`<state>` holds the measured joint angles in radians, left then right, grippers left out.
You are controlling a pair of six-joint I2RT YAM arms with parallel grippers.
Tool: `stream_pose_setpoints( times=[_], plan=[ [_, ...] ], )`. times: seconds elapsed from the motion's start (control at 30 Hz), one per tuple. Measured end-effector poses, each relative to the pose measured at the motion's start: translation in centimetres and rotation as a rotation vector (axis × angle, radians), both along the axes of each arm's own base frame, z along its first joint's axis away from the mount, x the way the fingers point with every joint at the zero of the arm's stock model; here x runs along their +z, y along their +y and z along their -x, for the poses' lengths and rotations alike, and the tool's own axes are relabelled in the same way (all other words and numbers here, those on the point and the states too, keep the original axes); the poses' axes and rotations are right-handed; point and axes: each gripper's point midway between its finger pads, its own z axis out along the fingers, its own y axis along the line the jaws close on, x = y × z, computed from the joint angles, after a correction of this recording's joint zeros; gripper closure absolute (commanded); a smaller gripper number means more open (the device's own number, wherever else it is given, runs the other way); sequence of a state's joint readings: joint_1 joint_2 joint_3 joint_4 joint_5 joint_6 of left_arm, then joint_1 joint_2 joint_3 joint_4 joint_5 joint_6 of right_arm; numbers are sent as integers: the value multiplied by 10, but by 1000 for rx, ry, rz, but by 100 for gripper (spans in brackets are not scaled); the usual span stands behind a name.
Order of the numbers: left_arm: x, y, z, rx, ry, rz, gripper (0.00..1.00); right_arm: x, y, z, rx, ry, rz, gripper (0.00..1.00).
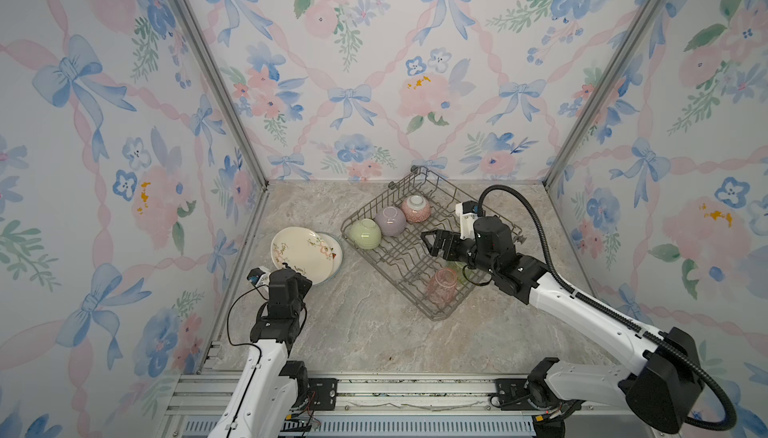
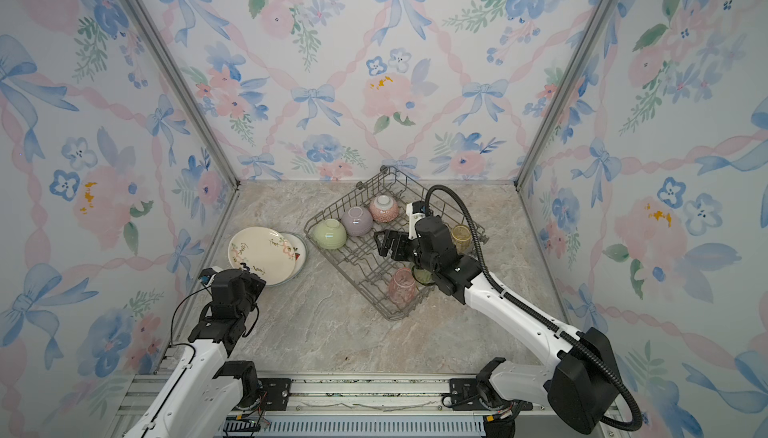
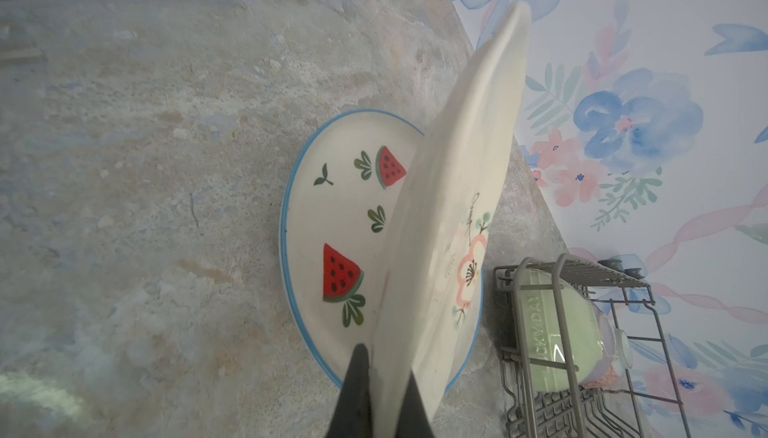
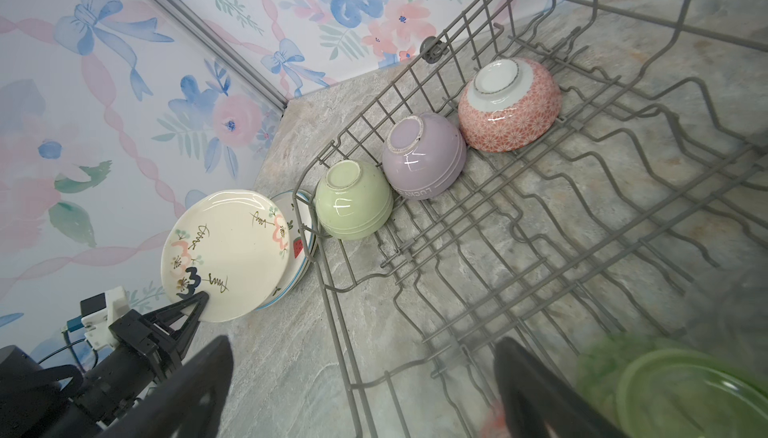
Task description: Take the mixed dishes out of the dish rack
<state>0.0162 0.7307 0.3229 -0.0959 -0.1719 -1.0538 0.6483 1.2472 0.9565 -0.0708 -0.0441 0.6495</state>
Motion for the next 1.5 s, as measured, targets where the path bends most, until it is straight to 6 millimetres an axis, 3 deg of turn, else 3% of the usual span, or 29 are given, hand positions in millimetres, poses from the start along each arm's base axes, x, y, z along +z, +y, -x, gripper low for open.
stream_pose_setpoints(
  times=[0.5,0.53,0.57,0.6,0.73,0.8,1.27,1.5],
  plan=[
    [-11,-11,-4,-50,21,89,99,-4,-6,6,-4,15,15,1],
    [-12,-11,-4,-51,22,92,90,-3,-6,6,-5,15,15,1],
    [-12,-11,-4,-54,22,92,73,-3,-7,6,-7,13,14,1],
    [-8,-11,-7,-59,6,93,49,-2,-7,7,-9,11,14,1],
    [-1,-11,-13,-64,-33,96,22,0,-11,7,-17,5,19,1],
    [-2,-13,-15,-82,-31,97,3,0,-13,7,-24,4,22,1],
    [3,-22,-18,-127,-54,129,2,2,-25,9,-49,4,30,1],
    [19,-32,-22,-194,-81,137,2,9,-58,7,-128,-10,37,3]
  ],
)
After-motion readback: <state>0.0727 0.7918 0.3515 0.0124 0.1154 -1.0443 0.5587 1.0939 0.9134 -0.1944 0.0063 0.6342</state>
